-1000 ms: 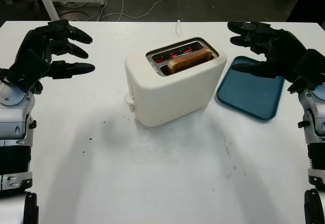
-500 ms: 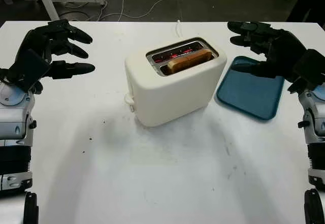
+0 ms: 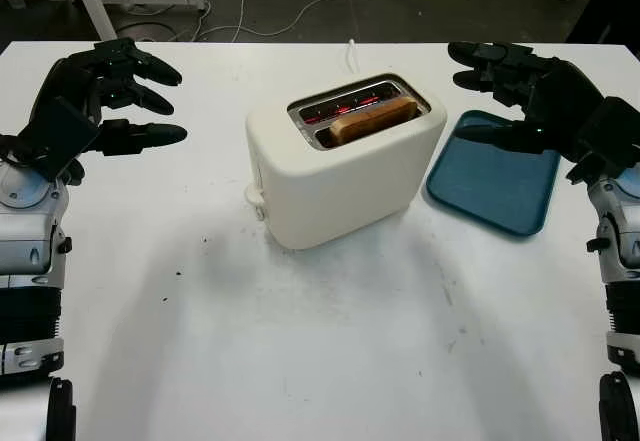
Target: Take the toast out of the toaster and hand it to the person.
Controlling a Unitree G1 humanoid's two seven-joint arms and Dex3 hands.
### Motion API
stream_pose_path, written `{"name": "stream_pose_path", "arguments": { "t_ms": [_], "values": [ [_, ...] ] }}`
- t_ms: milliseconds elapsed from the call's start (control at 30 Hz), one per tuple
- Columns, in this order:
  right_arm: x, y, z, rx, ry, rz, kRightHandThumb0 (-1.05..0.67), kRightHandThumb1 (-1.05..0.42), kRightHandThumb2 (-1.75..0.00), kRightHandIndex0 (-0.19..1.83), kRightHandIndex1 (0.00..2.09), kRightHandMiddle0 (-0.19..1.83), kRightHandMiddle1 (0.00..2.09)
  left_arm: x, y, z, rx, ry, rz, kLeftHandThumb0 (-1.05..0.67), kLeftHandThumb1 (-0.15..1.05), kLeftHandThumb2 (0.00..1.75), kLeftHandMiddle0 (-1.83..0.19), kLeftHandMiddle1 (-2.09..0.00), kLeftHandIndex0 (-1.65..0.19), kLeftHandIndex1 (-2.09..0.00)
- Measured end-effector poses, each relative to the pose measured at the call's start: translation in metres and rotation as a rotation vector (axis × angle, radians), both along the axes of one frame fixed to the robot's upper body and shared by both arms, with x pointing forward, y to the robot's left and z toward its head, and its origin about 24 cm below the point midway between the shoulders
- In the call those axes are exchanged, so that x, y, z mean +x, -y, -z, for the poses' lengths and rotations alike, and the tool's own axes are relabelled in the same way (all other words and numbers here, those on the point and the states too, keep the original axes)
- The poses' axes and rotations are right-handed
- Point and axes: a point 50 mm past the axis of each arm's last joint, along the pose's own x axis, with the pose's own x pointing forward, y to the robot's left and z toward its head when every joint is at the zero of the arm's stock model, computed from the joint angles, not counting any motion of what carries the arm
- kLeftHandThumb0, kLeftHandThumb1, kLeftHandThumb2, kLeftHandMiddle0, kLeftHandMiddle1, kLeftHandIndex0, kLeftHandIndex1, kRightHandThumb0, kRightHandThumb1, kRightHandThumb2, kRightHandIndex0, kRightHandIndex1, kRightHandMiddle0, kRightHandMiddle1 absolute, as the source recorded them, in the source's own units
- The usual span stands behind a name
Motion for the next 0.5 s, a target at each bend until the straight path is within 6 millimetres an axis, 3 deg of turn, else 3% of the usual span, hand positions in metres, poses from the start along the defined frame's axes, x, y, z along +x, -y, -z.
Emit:
{"name": "stream_pose_path", "arguments": {
  "t_ms": [500],
  "values": [
    [0.0000, -0.0002, 0.0001, 0.000, 0.000, -0.001, -0.69, -0.75, 0.00, 0.11, 0.59, 0.43, 0.01, 0.0000, 0.0000, 0.0000, -0.001, 0.000, 0.001, -1.05, 0.58, 0.00, -0.65, -1.04, -0.62, -0.96]
  ]
}}
